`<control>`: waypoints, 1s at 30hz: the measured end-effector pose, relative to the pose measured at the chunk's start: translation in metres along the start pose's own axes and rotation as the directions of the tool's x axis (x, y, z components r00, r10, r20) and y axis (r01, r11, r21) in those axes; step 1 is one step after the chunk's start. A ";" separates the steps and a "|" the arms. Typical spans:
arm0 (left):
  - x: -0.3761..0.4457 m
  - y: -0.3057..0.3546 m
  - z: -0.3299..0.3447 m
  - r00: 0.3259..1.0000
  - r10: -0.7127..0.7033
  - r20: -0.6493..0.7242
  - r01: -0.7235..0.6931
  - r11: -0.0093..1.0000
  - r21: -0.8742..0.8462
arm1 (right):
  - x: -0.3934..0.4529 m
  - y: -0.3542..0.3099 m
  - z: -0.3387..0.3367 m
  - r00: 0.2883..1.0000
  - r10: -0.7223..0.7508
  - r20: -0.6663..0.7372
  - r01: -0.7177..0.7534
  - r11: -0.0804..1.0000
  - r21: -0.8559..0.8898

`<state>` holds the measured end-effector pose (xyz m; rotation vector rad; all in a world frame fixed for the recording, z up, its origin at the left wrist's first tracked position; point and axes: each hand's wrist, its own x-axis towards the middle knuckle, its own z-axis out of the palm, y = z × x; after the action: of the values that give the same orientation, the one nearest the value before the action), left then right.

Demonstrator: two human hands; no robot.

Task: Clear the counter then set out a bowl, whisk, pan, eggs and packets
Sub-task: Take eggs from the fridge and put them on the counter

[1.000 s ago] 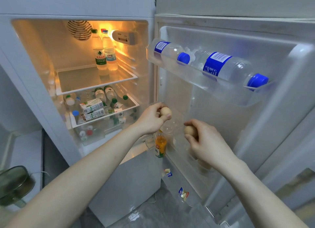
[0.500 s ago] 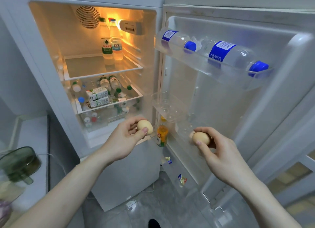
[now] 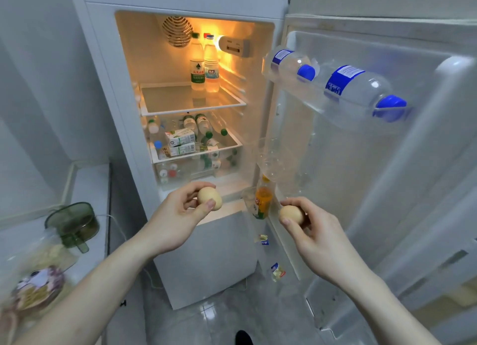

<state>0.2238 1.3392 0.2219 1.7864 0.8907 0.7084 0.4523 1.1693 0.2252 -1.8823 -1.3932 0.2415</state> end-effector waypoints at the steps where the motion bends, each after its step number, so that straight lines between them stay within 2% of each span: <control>1: -0.004 -0.002 -0.006 1.000 0.002 -0.009 -0.002 1.000 0.001 | 0.000 -0.007 0.007 1.000 -0.020 0.005 0.020 1.000 0.014; 8: -0.029 -0.009 -0.047 0.992 0.000 -0.129 -0.002 1.000 -0.013 | -0.007 -0.062 0.054 0.975 -0.210 0.069 0.199 0.970 0.137; 16: -0.068 -0.022 -0.093 0.951 -0.038 -0.308 0.022 0.998 -0.054 | -0.013 -0.106 0.094 0.918 -0.346 0.196 0.284 0.915 0.285; 24: -0.105 -0.041 -0.130 0.872 -0.107 -0.477 0.090 0.994 -0.058 | 0.013 -0.133 0.145 0.842 -0.445 0.305 0.346 0.879 0.328; 30: -0.137 -0.045 -0.152 0.779 -0.187 -0.598 0.174 0.981 -0.081 | 0.052 -0.165 0.188 0.782 -0.494 0.380 0.349 0.852 0.391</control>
<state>0.0160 1.3145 0.2232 1.4302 1.4517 1.1895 0.2460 1.3194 0.2209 -1.2468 -1.9454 0.6760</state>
